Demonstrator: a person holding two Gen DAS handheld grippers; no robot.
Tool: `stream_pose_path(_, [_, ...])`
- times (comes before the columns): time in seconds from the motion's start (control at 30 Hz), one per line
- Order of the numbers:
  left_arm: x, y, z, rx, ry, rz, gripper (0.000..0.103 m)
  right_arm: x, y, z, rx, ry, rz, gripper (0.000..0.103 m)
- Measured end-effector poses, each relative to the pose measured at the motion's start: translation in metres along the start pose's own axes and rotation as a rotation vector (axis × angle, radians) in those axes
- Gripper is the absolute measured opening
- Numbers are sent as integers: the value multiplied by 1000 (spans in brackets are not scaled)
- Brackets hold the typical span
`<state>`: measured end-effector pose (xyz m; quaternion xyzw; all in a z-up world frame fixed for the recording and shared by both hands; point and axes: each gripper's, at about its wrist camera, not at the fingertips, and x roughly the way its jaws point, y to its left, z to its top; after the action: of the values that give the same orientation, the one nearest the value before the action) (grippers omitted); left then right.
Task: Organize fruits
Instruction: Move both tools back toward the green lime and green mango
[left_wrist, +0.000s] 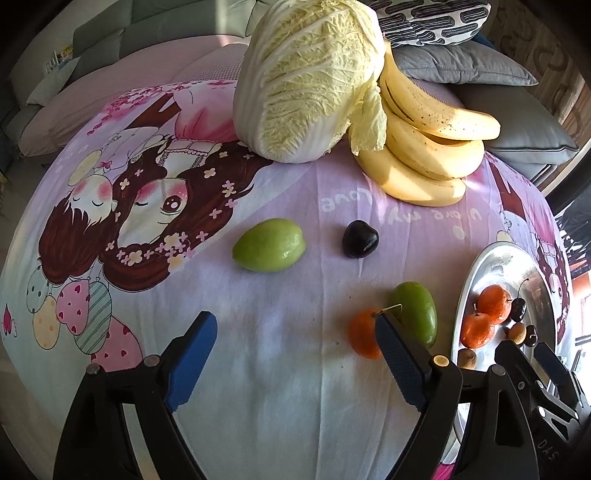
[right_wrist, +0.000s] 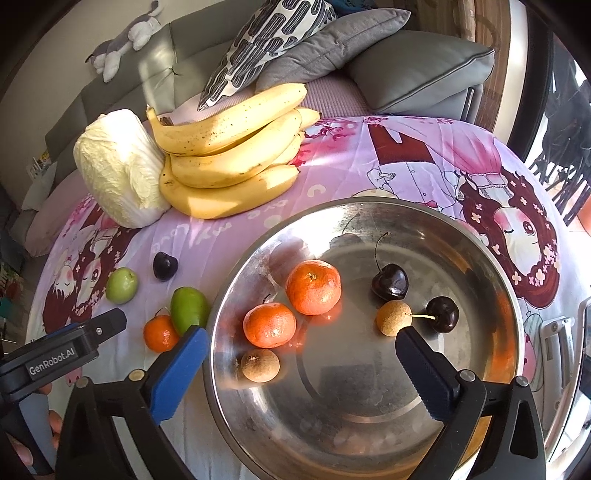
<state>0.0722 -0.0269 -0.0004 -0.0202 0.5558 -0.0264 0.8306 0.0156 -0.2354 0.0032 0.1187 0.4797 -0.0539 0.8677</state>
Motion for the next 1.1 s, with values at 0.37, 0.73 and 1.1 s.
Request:
stream_pose_path(0.37, [-7,8,5,-29,-20,-21,88,-4,15,4,-41,-28,4,103])
stream_pose_path(0.73, [-14,28,11,-90,-40,-46,88,-15,24,5,-40,-94,-32,103])
stream_pose_path(1.1, [-14,50,17,-153,-41,-63,88,-12,35,9,-30,-69,10,103])
